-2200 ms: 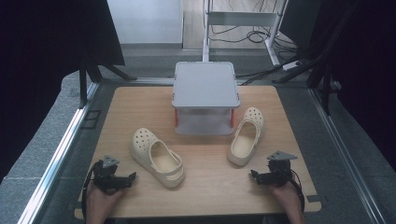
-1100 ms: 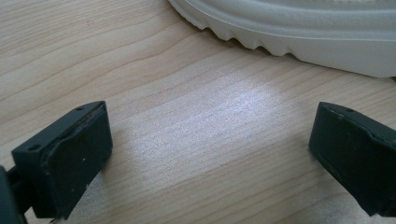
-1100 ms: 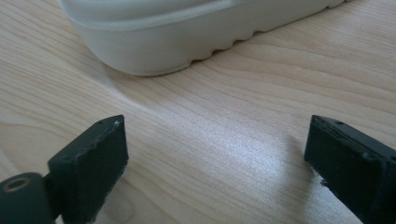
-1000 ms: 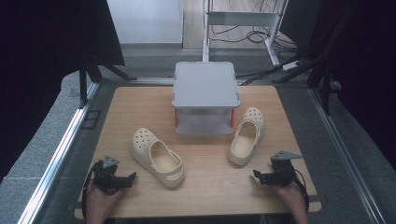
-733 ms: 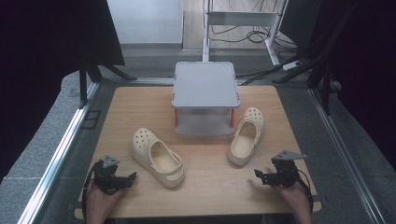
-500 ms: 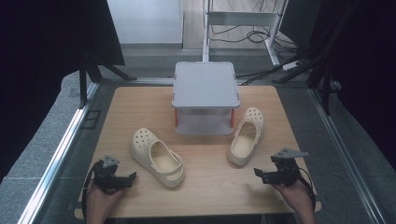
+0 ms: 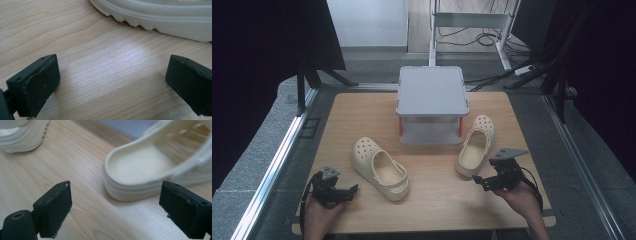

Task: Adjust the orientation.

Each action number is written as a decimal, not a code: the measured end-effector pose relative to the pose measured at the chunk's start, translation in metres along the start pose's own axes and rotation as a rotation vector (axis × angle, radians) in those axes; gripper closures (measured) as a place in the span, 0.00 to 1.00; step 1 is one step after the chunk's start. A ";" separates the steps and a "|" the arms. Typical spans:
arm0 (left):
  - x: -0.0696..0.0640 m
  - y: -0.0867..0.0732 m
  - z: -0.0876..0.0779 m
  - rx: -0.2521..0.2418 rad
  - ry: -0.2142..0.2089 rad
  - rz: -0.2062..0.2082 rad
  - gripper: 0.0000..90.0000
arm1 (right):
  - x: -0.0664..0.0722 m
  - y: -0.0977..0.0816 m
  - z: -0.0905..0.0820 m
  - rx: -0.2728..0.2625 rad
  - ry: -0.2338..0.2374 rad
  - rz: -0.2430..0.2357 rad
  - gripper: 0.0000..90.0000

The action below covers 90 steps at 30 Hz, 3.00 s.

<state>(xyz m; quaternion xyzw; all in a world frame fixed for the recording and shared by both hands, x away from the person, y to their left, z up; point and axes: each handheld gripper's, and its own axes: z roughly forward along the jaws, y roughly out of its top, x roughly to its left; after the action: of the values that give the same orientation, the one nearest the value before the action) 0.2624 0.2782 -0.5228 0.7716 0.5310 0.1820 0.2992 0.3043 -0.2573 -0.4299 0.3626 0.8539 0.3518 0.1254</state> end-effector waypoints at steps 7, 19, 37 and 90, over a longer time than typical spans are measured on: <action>0.000 0.000 0.000 0.000 0.000 0.000 0.00 | 0.008 0.024 0.016 0.015 0.048 -0.025 0.11; 0.000 0.000 0.000 -0.001 0.000 -0.001 0.00 | 0.027 0.064 0.047 0.020 0.119 -0.056 0.24; 0.000 0.000 0.000 -0.001 -0.001 0.008 0.00 | 0.064 0.123 0.102 0.052 0.160 -0.160 0.31; 0.001 0.000 0.000 0.000 -0.012 0.017 0.00 | 0.149 0.174 0.170 0.171 0.176 -0.292 0.93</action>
<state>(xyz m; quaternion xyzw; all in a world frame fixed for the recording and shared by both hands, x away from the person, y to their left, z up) 0.2624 0.2795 -0.5229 0.7771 0.5226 0.1801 0.3009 0.3718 0.0199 -0.4263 0.2118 0.9318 0.2866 0.0687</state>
